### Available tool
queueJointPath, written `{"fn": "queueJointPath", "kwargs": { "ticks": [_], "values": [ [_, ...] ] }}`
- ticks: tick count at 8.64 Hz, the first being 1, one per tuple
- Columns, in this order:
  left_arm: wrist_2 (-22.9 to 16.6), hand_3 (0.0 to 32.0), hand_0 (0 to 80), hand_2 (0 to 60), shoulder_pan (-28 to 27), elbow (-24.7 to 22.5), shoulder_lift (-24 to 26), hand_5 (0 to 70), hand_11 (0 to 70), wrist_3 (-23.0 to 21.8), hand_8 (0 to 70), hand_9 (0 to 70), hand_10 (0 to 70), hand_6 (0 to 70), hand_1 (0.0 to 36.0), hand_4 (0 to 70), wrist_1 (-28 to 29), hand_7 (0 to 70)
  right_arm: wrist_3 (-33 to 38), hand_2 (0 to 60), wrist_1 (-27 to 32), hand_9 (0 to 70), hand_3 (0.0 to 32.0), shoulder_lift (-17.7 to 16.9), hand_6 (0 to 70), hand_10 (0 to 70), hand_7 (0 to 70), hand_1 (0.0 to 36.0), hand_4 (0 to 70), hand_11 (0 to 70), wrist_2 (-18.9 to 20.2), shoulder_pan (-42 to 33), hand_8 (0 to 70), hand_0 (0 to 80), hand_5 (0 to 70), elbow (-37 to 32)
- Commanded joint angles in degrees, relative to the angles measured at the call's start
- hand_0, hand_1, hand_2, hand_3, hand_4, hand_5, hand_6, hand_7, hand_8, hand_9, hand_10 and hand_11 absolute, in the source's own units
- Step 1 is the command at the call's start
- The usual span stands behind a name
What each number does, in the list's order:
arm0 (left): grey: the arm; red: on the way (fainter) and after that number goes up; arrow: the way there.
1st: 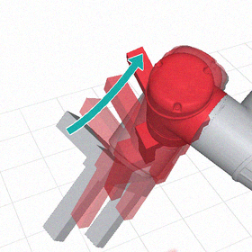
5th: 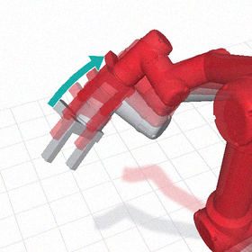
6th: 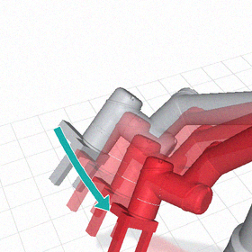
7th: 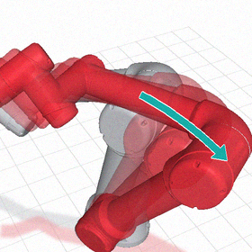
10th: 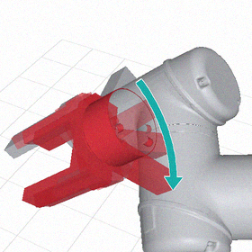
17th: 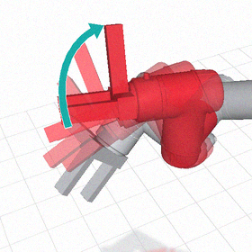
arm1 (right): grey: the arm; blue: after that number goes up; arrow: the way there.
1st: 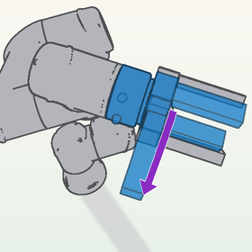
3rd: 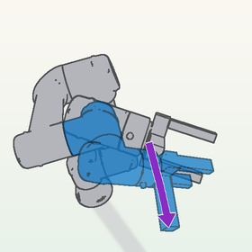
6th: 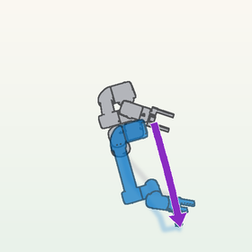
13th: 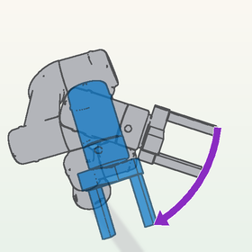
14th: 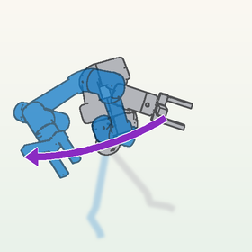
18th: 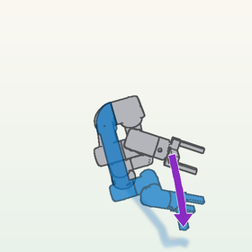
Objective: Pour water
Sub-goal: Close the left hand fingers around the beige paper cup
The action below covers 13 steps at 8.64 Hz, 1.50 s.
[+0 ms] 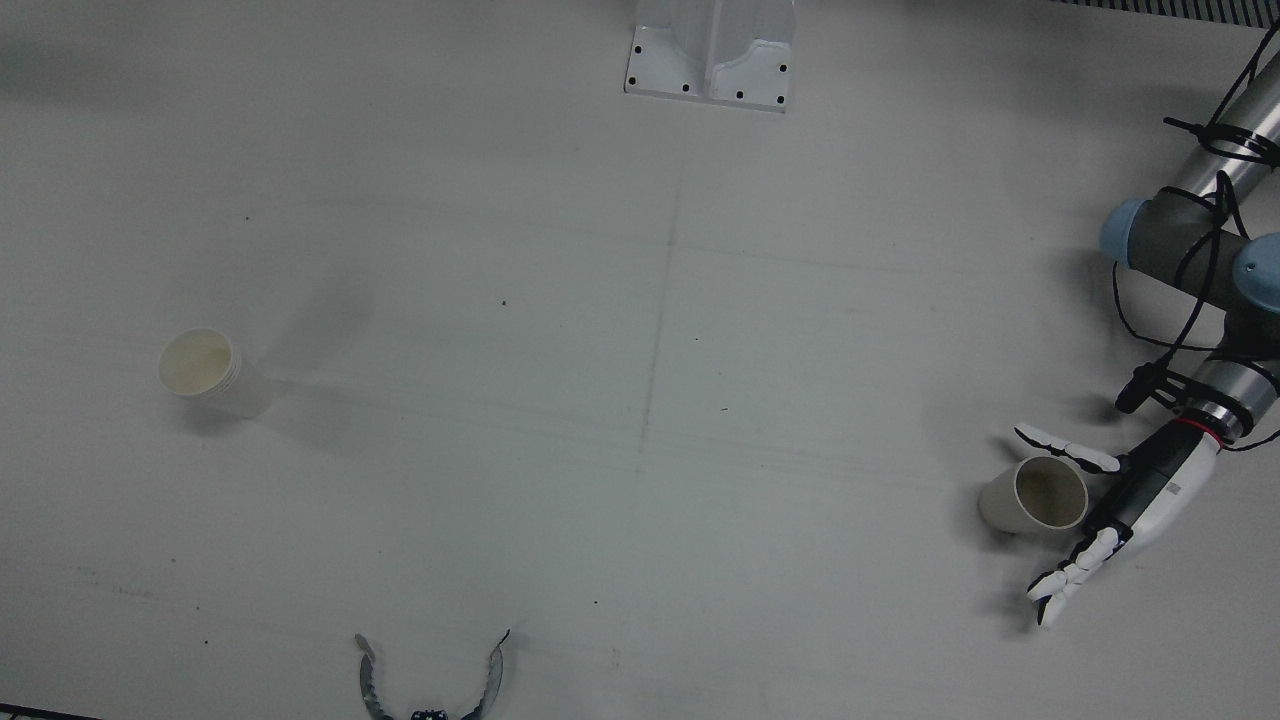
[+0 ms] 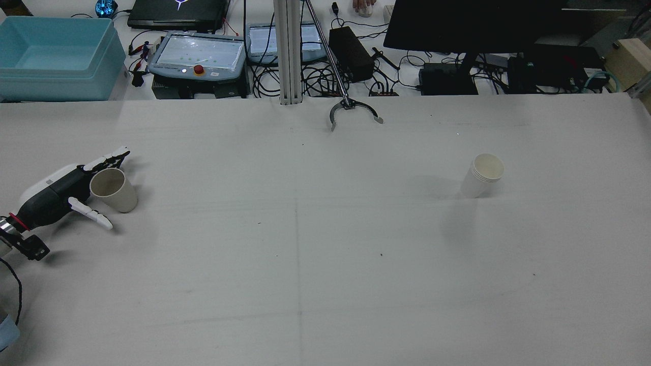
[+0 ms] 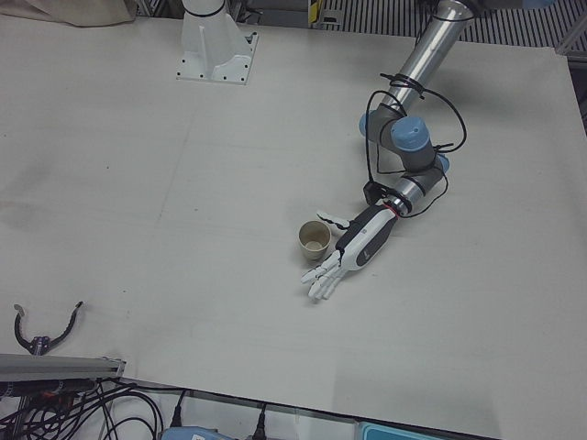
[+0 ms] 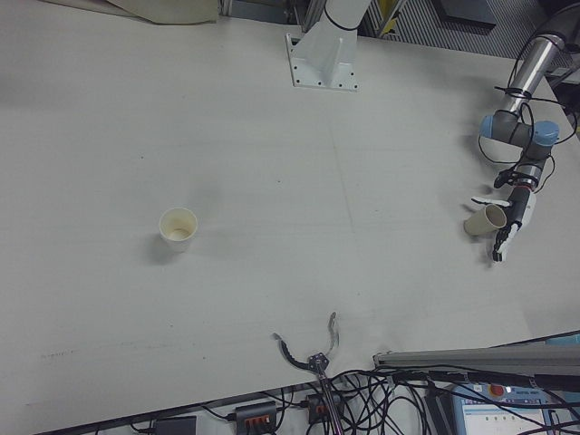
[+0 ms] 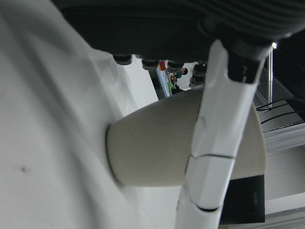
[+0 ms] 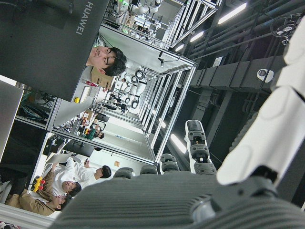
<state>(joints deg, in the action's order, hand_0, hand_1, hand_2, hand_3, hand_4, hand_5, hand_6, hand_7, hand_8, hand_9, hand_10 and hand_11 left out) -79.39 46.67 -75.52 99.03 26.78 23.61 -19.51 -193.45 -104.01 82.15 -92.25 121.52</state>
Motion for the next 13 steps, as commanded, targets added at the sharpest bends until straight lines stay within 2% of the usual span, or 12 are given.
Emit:
{"fn": "queueJointPath", "kwargs": {
  "ticks": [1, 2, 3, 4, 5, 8, 9, 12, 13],
  "values": [
    [-0.15, 4.4, 79.7, 0.0, 0.09, -0.59, 0.2, 9.6, 0.0, -0.06, 1.9, 0.0, 0.0, 0.0, 24.8, 9.6, -0.59, 3.2, 0.09, 11.3, 0.09, 0.2, 0.0, 0.29, 3.0, 0.0, 8.0, 9.3, 7.1, 0.0, -0.15, 0.14, 0.0, 41.2, 14.3, -1.1],
    [-0.15, 4.0, 80.0, 0.0, 0.09, -1.29, 0.19, 9.9, 0.0, -0.06, 2.0, 0.0, 0.0, 0.0, 24.9, 9.9, -1.37, 3.2, 0.09, 11.2, 0.09, 0.2, 0.0, 0.3, 3.0, 0.0, 8.1, 9.2, 7.1, 0.0, -0.15, 0.23, 0.0, 41.1, 14.3, -1.2],
    [-0.15, 6.0, 80.0, 0.0, 0.0, -1.65, 0.19, 10.0, 0.0, -0.06, 2.1, 0.0, 0.0, 0.0, 25.0, 9.8, -1.81, 3.2, 0.09, 10.9, 0.09, 0.1, 0.0, 0.3, 2.9, 0.0, 7.7, 9.2, 7.0, 0.0, -0.15, 0.32, 0.0, 41.1, 14.3, -1.2],
    [-0.15, 9.6, 80.0, 0.0, 0.0, -1.91, 0.28, 10.2, 0.0, -0.06, 2.5, 0.0, 0.0, 0.0, 24.9, 10.2, -2.25, 3.2, 0.09, 10.9, 0.09, 0.1, 0.0, 0.3, 2.9, 0.0, 7.7, 9.2, 6.9, 0.0, -0.24, 0.32, 0.0, 41.2, 14.2, -1.98],
    [-0.15, 7.0, 80.0, 0.0, 0.0, -2.44, 0.28, 10.6, 0.0, -0.06, 2.3, 0.0, 0.0, 0.0, 25.1, 10.1, -2.87, 3.2, 0.09, 10.8, 0.17, 0.1, 0.0, 0.47, 2.9, 0.0, 7.6, 9.1, 6.9, 0.0, -0.24, 0.32, 0.0, 41.1, 14.1, -2.25],
    [0.02, 8.0, 79.1, 0.0, -0.09, -2.18, 1.24, 10.4, 0.0, 0.11, 2.2, 0.0, 0.0, 0.0, 24.4, 9.5, -4.45, 3.7, -0.09, 11.2, 0.18, 0.1, 0.0, 1.79, 2.9, 0.0, 7.7, 9.2, 6.7, 0.0, -0.06, 0.4, 0.0, 41.0, 14.0, -2.43],
    [0.02, 7.8, 76.2, 0.0, -0.09, -2.0, 2.21, 10.3, 0.0, 0.2, 2.2, 0.0, 0.0, 0.0, 23.9, 9.5, -5.32, 3.5, -0.09, 11.4, 0.18, 0.1, 0.0, 2.4, 2.9, 0.0, 7.8, 9.2, 6.7, 0.0, -0.06, 0.58, 0.0, 40.9, 14.1, -2.52],
    [-0.06, 4.4, 70.6, 0.0, -0.09, -1.83, 2.39, 10.6, 0.0, 0.02, 2.1, 0.0, 0.0, 0.0, 22.7, 11.2, -6.03, 3.5, 0.09, 11.6, 0.61, 0.2, 0.0, 3.37, 3.2, 0.0, 8.3, 9.2, 7.1, 0.0, -0.15, 0.49, 0.0, 41.0, 14.3, -4.01],
    [-0.06, 4.0, 71.4, 0.0, -0.09, -2.0, 2.48, 11.2, 0.0, 0.02, 2.2, 0.0, 0.0, 0.0, 22.9, 11.4, -6.47, 3.8, 0.18, 11.8, 0.7, 0.1, 0.0, 3.37, 3.0, 0.0, 7.9, 9.2, 6.9, 0.0, -0.15, 0.49, 0.0, 40.8, 14.3, -4.18]
  ]
}}
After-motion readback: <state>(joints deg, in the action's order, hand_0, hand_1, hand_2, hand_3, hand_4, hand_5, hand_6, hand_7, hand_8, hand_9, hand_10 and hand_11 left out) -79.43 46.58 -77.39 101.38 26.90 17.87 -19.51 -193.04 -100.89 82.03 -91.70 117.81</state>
